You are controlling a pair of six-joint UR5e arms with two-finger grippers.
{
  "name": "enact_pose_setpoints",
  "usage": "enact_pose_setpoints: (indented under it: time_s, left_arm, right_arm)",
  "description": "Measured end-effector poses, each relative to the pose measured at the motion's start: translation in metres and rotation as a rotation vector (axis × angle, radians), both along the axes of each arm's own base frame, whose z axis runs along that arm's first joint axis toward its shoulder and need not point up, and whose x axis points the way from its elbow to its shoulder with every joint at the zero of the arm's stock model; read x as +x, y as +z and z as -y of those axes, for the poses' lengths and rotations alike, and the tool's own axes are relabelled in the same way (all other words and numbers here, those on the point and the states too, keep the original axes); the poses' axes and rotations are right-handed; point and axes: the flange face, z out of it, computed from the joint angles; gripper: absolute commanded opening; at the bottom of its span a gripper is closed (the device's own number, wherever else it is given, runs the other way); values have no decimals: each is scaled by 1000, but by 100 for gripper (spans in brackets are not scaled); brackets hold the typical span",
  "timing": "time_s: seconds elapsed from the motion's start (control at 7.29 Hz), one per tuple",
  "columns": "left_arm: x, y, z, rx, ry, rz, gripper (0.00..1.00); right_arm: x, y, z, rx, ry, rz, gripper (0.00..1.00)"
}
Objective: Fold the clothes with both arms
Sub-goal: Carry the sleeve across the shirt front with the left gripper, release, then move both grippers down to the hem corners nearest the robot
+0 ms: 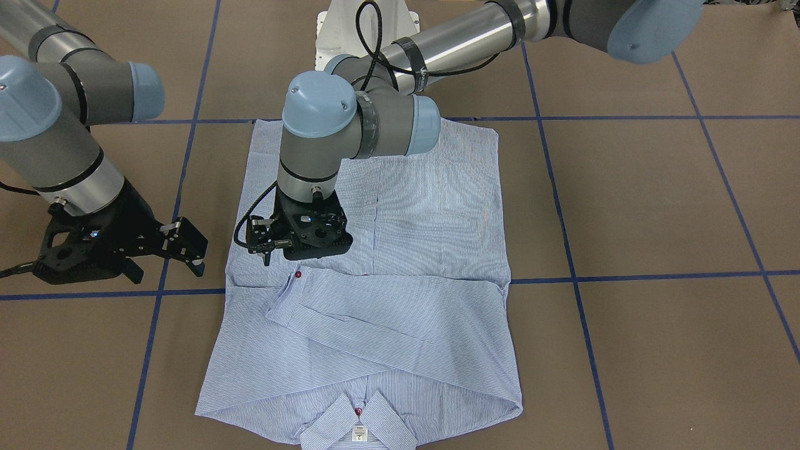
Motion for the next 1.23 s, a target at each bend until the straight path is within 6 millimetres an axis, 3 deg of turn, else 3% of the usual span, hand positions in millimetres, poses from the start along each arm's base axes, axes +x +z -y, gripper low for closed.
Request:
enact_pose_setpoints:
  time_s: [0.14,0.27,0.41,0.69,0.96,1.1,1.23]
  left_arm:
    - [-8,10,-7,28,60,40,100]
    - [-33,38,-25,71,111,77,100]
    - [-70,77,-51,121,148,90,100]
    - [-151,153,-107,211,199,99,100]
    - [-209,216,-150,241,205,92,100]
    - [-234,246,-172,251,198,64,100]
    - [-245,270,-194,236,181,36,100]
  right_arm:
    - [-12,-10,-11,-21,15,20,100]
    - [-31,-24,-32,-41,42,40,100]
    - [-52,-36,-61,-64,66,52,100]
    - [-74,-52,-148,-108,71,31,100]
    - [-86,-46,-231,-127,73,7,100]
    - [-98,-42,-259,-127,77,-1,100]
    - [-110,-39,-281,-128,84,-6,100]
